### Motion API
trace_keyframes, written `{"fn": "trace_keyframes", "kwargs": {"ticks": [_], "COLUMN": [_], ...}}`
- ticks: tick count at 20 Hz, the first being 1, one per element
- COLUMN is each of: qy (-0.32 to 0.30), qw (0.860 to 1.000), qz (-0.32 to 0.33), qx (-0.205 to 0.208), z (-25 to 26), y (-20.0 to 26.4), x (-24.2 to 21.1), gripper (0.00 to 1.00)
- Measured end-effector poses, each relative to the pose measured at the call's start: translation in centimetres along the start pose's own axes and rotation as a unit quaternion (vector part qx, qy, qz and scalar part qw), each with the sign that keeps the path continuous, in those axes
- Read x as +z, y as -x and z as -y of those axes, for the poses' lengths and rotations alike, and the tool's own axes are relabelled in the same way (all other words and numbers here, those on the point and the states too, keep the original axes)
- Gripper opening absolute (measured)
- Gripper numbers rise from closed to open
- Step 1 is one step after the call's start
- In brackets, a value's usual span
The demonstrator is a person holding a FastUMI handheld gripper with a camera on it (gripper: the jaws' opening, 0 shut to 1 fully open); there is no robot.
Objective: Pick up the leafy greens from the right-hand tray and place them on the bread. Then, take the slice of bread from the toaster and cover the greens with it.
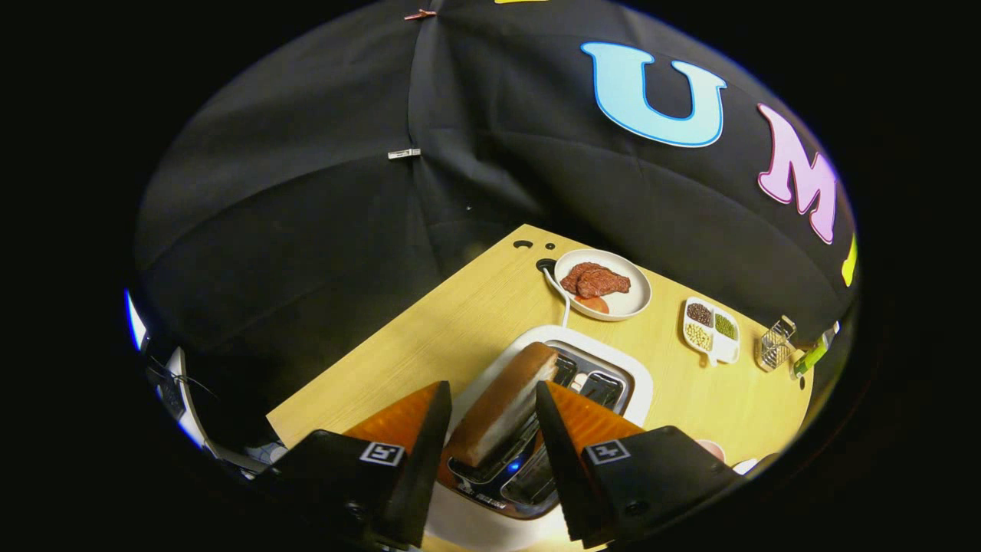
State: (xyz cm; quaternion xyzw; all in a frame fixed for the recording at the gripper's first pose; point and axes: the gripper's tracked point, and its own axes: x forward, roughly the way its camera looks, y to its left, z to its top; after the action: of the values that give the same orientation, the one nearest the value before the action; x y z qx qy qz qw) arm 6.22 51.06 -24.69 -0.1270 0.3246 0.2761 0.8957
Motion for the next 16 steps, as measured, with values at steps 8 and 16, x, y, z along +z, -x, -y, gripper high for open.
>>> {"fn": "trace_keyframes", "kwargs": {"ticks": [8, 16], "qy": [-0.031, -0.027], "qw": [0.999, 0.999], "qz": [-0.016, 0.015], "qx": [-0.010, 0.022], "z": [1.3, 1.4], "y": [0.9, 4.0], "x": [-0.4, 2.5], "gripper": [0.19, 0.14]}}
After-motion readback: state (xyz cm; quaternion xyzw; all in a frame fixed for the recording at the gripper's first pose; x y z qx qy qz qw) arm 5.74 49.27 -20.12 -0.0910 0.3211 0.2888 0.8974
